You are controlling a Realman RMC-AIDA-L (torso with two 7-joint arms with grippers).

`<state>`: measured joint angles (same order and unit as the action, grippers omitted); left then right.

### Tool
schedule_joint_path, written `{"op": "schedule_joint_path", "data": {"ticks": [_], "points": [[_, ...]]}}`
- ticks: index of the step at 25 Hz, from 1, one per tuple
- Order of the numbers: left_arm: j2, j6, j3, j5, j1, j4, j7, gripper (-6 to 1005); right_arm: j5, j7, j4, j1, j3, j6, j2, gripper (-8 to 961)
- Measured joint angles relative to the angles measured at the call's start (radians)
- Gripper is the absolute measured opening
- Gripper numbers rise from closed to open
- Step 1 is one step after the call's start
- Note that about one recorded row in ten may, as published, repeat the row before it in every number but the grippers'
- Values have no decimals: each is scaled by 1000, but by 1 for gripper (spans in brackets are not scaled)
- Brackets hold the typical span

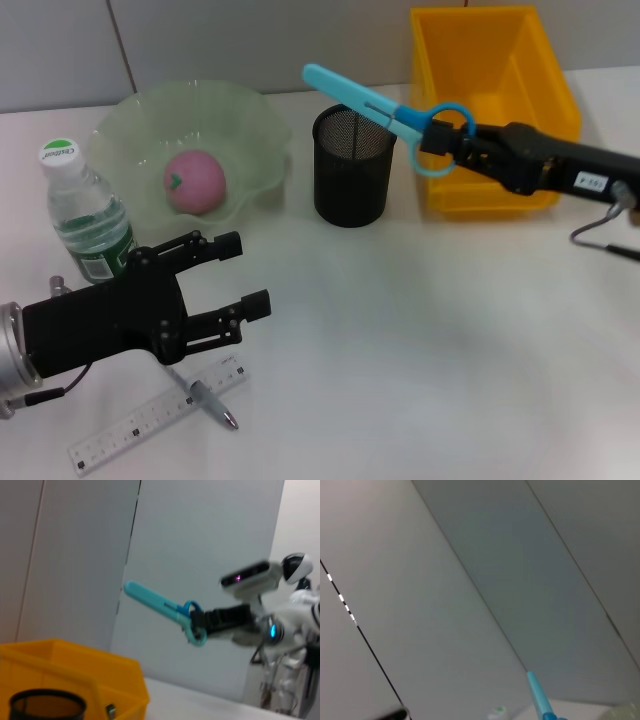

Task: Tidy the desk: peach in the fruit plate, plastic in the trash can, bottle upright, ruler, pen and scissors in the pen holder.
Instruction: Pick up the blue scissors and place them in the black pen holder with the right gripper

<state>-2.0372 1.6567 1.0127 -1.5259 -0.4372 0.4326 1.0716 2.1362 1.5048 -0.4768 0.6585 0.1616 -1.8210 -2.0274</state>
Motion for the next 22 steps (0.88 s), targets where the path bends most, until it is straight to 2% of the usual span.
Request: {"op": "schedule_joint_path", "data": {"ticks": [2, 3, 4, 5, 6, 8, 9, 13, 17, 18, 19, 22], "points": [[0, -23, 2, -4, 1, 1, -8, 791, 0, 57, -58, 9, 41, 0, 12, 144], [0, -37, 3, -4, 1, 2, -10, 791, 0, 125, -127, 20, 101, 4, 22, 146], [0, -46, 3, -4, 2, 2, -15, 791, 0, 125, -127, 20, 101, 4, 22, 148], [1, -55, 3, -4, 2, 0, -21, 791, 3, 208, -210, 35, 180, 17, 30, 150], [0, -61, 2, -5, 3, -1, -28, 790, 3, 208, -210, 35, 180, 17, 30, 152], [-2, -71, 0, -5, 7, -3, -45, 790, 20, 367, -340, 54, 341, 62, 52, 155], [-3, -72, 0, -5, 8, -3, -49, 790, 20, 367, -340, 54, 341, 62, 52, 157], [-7, -77, 0, -5, 10, -3, -60, 790, 84, 566, -463, 110, 493, 91, 95, 164], [-11, -95, 0, -5, 12, -4, -68, 790, 215, 671, -501, 216, 541, 69, 125, 172], [-13, -98, -3, -2, 14, -4, -77, 790, 299, 701, -502, 272, 550, 61, 129, 173], [-18, -102, -14, 2, 16, -4, -84, 790, 299, 701, -502, 272, 550, 61, 129, 175], [-22, -106, -24, 2, 17, -4, -87, 790, 413, 727, -501, 356, 555, 58, 124, 181]]}}
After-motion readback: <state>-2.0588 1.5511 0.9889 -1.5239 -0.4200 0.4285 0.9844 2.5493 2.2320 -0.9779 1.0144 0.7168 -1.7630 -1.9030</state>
